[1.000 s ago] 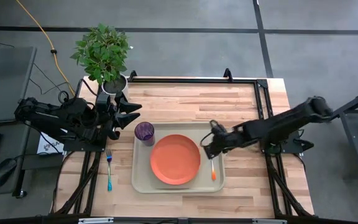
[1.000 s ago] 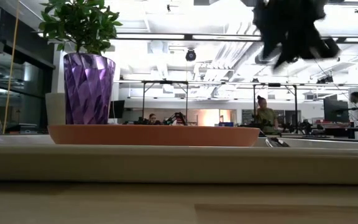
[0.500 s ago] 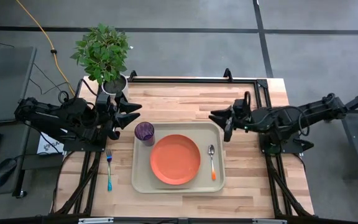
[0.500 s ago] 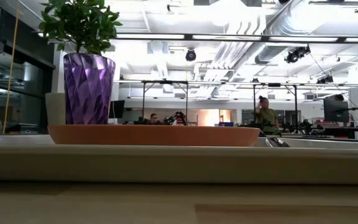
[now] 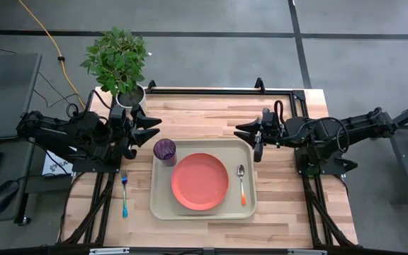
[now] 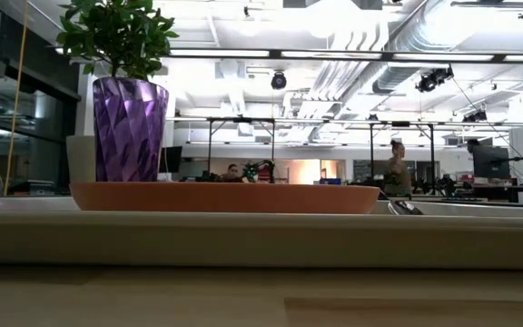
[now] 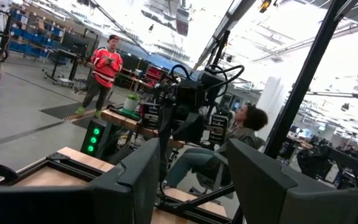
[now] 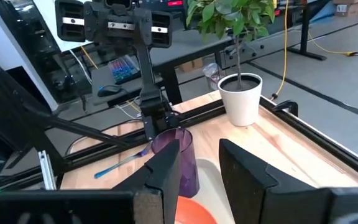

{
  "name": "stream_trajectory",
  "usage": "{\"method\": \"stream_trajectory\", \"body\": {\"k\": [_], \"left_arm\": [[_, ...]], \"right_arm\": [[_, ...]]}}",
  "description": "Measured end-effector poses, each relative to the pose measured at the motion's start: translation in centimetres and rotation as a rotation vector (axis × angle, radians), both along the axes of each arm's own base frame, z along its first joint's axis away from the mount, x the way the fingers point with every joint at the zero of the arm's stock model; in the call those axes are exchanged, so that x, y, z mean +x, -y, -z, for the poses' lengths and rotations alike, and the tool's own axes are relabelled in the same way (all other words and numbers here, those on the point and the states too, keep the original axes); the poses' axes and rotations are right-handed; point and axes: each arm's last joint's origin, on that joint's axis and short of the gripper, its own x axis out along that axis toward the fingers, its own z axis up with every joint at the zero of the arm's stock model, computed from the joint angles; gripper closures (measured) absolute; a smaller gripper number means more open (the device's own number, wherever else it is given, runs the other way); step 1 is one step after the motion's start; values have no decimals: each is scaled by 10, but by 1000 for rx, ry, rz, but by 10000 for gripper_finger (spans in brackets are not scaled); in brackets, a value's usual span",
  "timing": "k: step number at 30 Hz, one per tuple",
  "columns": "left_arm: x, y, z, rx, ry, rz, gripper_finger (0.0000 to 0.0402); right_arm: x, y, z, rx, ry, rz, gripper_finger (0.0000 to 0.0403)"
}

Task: Pick and place plate/cup/fork/spoon on tray
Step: Put the purple fork to the left side of the orange spoon on the gray serving tray

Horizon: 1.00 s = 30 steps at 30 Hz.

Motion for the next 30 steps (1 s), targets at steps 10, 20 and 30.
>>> {"method": "stream_trajectory", "body": {"k": [10, 20, 30], "left_arm": [[0, 0, 0, 0, 0, 0, 232], [-1, 0, -4, -158, 77, 55, 232], [-2, 15, 52, -723, -480, 273, 232]], "right_arm": [[0, 0, 0, 0, 0, -1, 300], [0, 0, 0, 2, 1, 8, 300], [0, 1, 0, 41, 13, 41, 300]]}}
